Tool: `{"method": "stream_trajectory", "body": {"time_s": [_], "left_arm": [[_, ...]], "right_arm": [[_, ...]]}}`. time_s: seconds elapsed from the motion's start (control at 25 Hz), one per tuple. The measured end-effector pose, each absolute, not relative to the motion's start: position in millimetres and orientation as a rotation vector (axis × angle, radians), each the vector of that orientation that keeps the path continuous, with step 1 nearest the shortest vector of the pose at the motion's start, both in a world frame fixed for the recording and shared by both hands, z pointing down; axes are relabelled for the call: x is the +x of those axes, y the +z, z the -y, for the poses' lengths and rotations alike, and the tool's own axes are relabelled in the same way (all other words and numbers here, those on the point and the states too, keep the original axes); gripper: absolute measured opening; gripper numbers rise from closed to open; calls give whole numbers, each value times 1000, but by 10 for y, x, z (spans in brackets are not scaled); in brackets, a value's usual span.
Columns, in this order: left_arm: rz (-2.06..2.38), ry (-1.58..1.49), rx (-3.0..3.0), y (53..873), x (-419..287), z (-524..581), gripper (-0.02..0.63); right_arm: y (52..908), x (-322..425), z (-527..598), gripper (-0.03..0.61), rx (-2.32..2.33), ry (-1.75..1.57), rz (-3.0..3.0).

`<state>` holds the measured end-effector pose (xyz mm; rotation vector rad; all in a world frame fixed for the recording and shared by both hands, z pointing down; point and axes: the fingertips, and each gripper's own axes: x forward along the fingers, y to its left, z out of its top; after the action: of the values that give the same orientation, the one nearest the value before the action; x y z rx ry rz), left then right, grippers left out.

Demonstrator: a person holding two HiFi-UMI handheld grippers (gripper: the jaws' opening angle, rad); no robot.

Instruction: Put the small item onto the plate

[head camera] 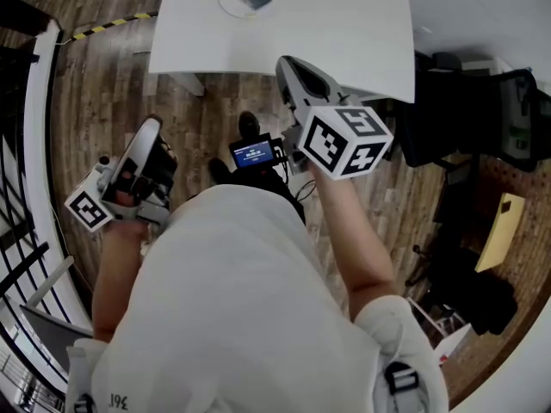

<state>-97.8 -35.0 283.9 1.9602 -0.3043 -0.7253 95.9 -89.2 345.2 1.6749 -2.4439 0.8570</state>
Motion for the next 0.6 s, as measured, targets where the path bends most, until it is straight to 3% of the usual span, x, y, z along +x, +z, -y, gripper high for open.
{"method": "stream_trajectory", "body": {"time_s": [0.6], "left_arm": [[255,-729,1973,2725,-1111,198,6]], "right_arm": [[2966,722,447,2,1633,1205,2691]]}}
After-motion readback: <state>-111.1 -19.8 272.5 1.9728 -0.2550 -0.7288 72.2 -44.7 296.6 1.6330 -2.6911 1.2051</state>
